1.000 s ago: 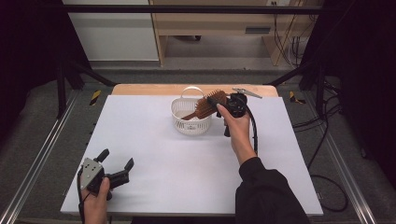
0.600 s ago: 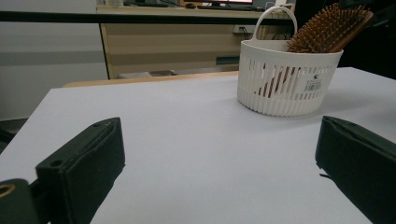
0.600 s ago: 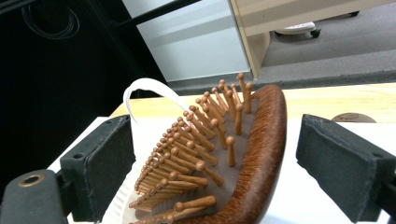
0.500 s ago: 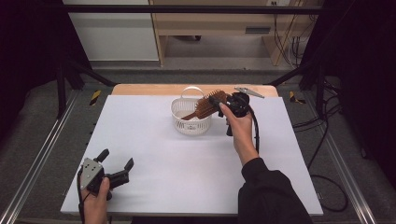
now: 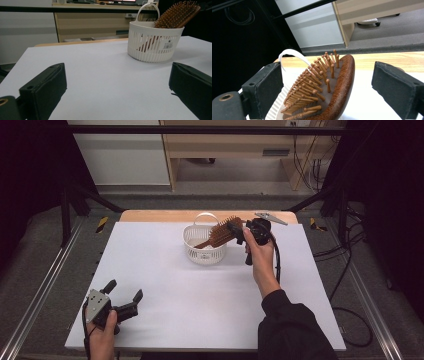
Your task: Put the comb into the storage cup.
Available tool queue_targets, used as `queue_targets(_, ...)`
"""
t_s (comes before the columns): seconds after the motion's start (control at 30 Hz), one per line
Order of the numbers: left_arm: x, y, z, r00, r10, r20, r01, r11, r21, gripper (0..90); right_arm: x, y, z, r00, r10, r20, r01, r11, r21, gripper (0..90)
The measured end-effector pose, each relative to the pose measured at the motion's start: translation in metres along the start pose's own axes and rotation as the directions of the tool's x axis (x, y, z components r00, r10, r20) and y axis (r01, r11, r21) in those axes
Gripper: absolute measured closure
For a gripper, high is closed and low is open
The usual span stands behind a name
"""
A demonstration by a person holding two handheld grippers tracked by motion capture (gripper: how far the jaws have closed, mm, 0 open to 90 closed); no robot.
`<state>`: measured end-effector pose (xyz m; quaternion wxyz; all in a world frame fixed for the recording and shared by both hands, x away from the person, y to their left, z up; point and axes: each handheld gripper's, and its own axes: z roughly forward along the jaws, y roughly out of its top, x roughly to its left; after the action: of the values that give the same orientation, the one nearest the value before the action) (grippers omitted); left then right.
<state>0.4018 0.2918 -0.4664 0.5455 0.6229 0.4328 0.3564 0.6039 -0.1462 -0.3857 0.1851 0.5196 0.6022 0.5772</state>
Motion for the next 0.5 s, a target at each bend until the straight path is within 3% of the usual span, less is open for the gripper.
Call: queue_targets(0.5, 0.0003, 0.0001, -0.0002, 1.0000, 0.001, -0.001, -0.001, 1.0000, -0.001, 1.3, -0.0077, 0.0057, -0.0104, 0.9997, -0.022, 0.007, 0.022, 1.000, -0.017, 10.5)
